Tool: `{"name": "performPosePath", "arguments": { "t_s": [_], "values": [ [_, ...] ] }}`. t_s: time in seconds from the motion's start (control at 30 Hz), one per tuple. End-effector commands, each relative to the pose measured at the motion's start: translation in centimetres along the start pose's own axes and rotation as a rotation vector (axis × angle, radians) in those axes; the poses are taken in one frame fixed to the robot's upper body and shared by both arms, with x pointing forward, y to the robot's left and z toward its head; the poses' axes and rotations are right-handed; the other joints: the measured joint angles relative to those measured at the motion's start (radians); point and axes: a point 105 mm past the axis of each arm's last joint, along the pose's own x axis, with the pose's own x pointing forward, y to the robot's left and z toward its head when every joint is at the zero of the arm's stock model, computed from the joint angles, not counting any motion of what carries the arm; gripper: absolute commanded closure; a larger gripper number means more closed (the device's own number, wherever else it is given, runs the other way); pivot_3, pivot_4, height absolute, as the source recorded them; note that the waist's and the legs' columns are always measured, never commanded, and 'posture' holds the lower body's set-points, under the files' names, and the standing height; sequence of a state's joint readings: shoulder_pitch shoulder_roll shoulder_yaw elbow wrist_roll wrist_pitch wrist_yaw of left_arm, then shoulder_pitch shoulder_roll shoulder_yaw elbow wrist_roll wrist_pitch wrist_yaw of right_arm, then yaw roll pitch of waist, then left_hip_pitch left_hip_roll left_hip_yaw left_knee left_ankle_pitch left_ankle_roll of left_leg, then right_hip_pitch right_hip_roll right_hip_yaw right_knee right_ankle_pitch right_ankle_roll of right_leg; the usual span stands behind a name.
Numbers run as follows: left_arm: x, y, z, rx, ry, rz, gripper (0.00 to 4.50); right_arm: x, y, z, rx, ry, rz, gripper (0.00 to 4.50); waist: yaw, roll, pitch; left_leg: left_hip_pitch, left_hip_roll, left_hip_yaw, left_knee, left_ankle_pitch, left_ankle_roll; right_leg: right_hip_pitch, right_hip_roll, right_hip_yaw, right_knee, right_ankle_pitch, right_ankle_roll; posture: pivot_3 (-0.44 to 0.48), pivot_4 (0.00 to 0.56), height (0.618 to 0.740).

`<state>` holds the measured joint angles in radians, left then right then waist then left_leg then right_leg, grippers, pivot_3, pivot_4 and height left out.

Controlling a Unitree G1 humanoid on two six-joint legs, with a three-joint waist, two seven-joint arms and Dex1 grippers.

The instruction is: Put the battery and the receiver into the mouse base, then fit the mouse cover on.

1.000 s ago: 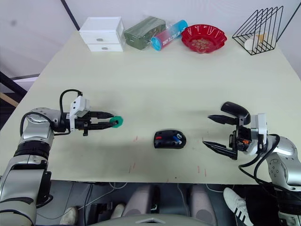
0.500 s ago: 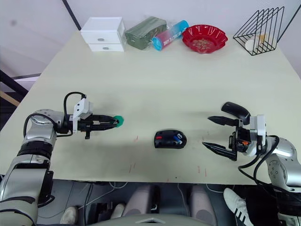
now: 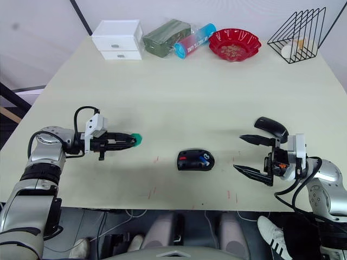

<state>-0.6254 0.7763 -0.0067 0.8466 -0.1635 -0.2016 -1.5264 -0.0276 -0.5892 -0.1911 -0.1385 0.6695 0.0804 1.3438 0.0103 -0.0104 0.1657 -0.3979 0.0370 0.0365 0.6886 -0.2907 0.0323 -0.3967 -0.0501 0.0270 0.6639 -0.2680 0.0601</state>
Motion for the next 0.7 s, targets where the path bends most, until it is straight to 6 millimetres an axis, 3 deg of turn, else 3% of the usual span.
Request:
{"name": "performPosePath", "arguments": {
  "t_s": [0.03, 0.7],
  "values": [
    [-0.42, -0.08, 0.02, -0.013, -0.007, 0.021, 3.11, 0.16, -0.04, 0.43, -0.03, -0.015, 0.01, 0.0, 0.0, 0.0, 0.0, 0.0, 0.0, -0.001, 0.0, 0.0, 0.0, 0.0, 0.0, 0.0, 0.0, 0.0, 0.0, 0.0, 0.15, 0.74],
    [-1.04, 0.22, -0.63, -0.029, 0.036, 0.049, 3.11, 0.05, 0.19, 0.01, -0.028, -0.016, 0.008, 0.0, 0.001, 0.0, 0.0, 0.001, 0.0, -0.001, 0.0, 0.001, -0.001, 0.0, 0.0, 0.0, 0.001, 0.0, 0.0, 0.0, 0.15, 0.74]
  ]
}}
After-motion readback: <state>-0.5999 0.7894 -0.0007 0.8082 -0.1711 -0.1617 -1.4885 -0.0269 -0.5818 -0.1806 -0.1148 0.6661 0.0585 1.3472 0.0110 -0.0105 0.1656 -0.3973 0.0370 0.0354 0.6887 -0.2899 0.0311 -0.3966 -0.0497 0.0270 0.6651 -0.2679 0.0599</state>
